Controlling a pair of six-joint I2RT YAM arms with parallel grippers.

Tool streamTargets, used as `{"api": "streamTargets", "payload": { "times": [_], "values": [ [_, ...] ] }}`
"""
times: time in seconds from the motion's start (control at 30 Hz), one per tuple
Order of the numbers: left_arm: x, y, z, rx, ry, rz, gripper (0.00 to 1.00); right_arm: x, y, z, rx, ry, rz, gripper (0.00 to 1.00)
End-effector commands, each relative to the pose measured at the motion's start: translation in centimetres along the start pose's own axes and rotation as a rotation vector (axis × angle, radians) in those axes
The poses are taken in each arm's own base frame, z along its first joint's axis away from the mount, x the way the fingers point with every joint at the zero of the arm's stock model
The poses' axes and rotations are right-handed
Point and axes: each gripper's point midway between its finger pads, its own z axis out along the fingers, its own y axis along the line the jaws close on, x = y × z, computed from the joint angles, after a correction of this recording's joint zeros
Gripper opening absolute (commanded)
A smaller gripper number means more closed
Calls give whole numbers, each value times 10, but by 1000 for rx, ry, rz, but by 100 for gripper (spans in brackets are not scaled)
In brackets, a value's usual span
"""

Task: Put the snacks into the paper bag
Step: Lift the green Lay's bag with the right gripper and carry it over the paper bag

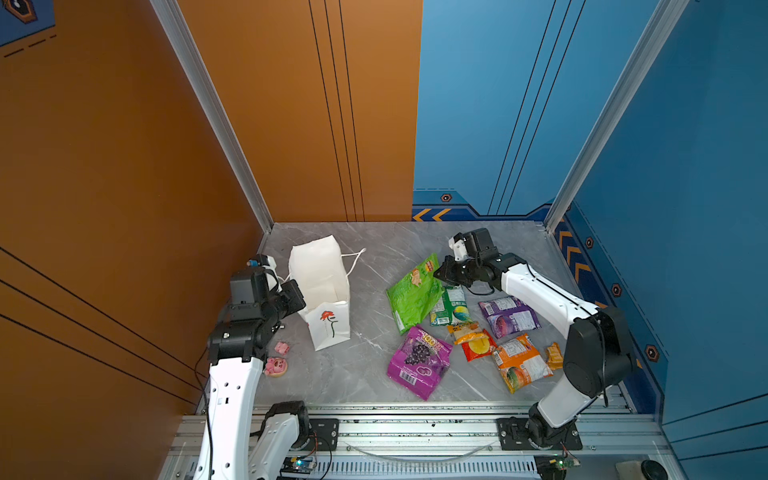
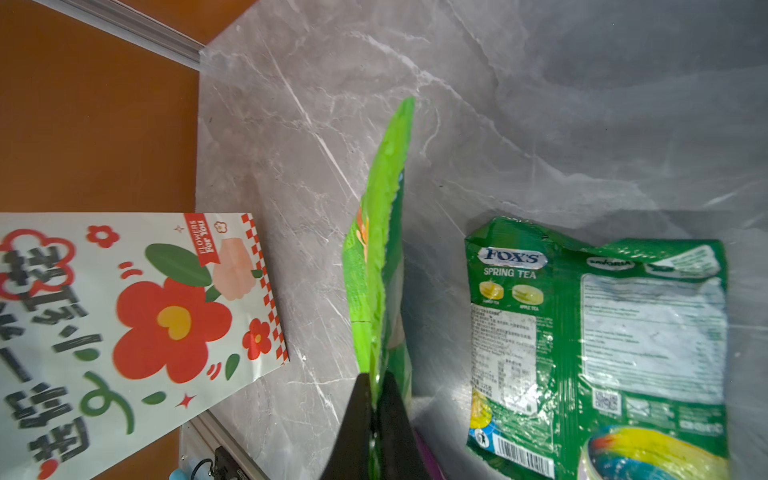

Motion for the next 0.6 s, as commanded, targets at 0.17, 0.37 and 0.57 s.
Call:
{"api": "streamTargets", "payload": {
  "times": [0.17,0.37,0.57],
  "values": [
    [-21,-22,-9,-132,-16,172,0,-11,27,-85,6,-205,-38,7],
    [-28,-44,4,-143,-6,245,0,-18,64,-139,-28,-315,-121,7],
    [-25,-57,14,-117,28,317,0,-25,104,-182,-81,-395,-220,7]
  ]
}}
